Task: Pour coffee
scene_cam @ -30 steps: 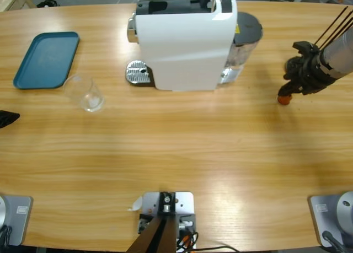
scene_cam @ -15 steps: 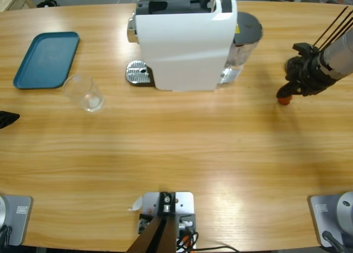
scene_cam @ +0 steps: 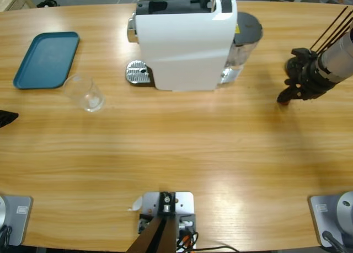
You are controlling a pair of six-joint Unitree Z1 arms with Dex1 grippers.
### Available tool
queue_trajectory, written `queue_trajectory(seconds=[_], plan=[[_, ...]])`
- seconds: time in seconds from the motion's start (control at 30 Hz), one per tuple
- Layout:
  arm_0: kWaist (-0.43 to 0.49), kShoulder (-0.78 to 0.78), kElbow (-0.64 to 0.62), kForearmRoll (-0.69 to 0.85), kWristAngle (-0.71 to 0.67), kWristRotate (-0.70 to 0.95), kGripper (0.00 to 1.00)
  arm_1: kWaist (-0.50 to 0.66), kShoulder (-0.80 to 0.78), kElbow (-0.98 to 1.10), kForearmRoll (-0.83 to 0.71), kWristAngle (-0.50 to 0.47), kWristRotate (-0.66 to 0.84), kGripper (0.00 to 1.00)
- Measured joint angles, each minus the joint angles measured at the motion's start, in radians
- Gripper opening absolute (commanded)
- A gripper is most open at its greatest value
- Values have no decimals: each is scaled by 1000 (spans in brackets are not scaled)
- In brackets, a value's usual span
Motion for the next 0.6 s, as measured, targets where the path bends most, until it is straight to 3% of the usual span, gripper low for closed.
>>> queue_trajectory(seconds=[0.23, 0.3, 0.4, 0.43, 0.47, 0.6], plan=[[0, 0, 0, 0, 0, 0, 987, 0, 5, 0, -11, -10, 0, 375], [0, 0, 0, 0, 0, 0, 987, 0, 5, 1, -16, -12, 0, 243], [0, 0, 1, 0, 0, 0, 987, 0, 5, 1, -19, -16, 0, 193], [0, 0, 1, 0, 0, 0, 987, 0, 5, 1, -19, -17, 0, 44], [0, 0, 3, 0, 0, 0, 987, 0, 5, 1, -20, -17, 0, 0], [0, 0, 5, 0, 0, 0, 987, 1, 5, 4, -21, -17, 0, 0]])
